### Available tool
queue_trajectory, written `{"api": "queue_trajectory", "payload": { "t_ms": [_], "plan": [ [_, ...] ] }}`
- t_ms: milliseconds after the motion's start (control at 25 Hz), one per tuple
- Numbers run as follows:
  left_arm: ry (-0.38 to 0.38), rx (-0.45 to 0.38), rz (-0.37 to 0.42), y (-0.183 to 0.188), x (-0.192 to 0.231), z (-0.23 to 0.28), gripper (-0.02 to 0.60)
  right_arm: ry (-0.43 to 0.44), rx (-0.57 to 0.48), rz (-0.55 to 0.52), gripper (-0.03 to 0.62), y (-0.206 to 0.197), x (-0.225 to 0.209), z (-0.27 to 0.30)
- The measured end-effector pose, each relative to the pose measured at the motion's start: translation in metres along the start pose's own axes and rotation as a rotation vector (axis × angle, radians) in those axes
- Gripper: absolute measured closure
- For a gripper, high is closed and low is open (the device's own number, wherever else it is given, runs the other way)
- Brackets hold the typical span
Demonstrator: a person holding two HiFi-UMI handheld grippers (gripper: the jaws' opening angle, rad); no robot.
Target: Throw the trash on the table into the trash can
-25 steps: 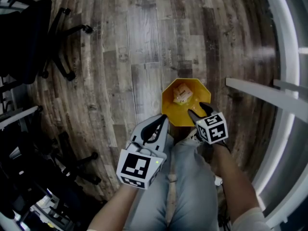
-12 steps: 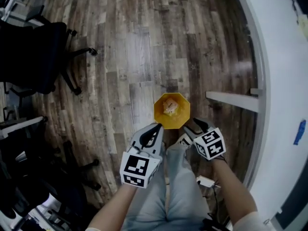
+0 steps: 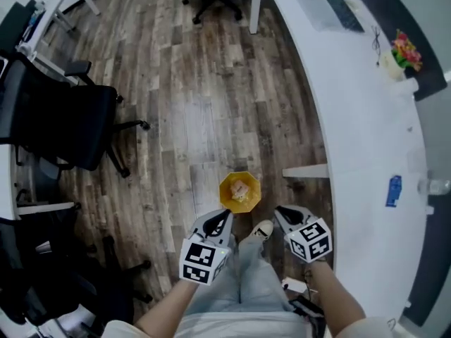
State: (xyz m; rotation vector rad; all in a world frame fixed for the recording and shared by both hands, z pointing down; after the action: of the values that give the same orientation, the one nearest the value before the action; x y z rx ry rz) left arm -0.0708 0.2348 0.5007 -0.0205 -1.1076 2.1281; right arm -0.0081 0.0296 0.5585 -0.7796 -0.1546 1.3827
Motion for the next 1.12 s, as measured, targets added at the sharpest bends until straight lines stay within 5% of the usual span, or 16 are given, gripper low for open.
{"api": "queue_trajectory", "payload": {
  "t_ms": [320, 640, 1120],
  "plan": [
    [-0.041, -0.060, -0.007, 0.055, -0.042, -0.035, 0.581, -0.014, -0.106, 0.033, 0.553, 0.030, 0.026, -0.089],
    [-0.100, -0.061, 0.093, 0.093, -0.080, -0.056, 0.580, -0.078, -0.238, 0.041, 0.554, 0.064, 0.050, -0.156],
    [-0.162, -0.079, 0.147, 0.111, -0.105, -0.072, 0.581, -0.132, -0.319, 0.081, 0.556, 0.076, 0.052, -0.202]
  ]
}}
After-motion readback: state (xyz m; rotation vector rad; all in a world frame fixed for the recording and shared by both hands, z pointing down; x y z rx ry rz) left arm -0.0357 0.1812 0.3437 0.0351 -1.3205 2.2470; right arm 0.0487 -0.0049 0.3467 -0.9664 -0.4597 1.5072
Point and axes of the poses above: the fingertips, and each gripper's own axes: z forward along the fingers, x to its left, y out of its top, the point moved 7 cm from there along -z, backward along the fingers, and after that the axes turned 3 degrees about z, right-handed, at the moved point
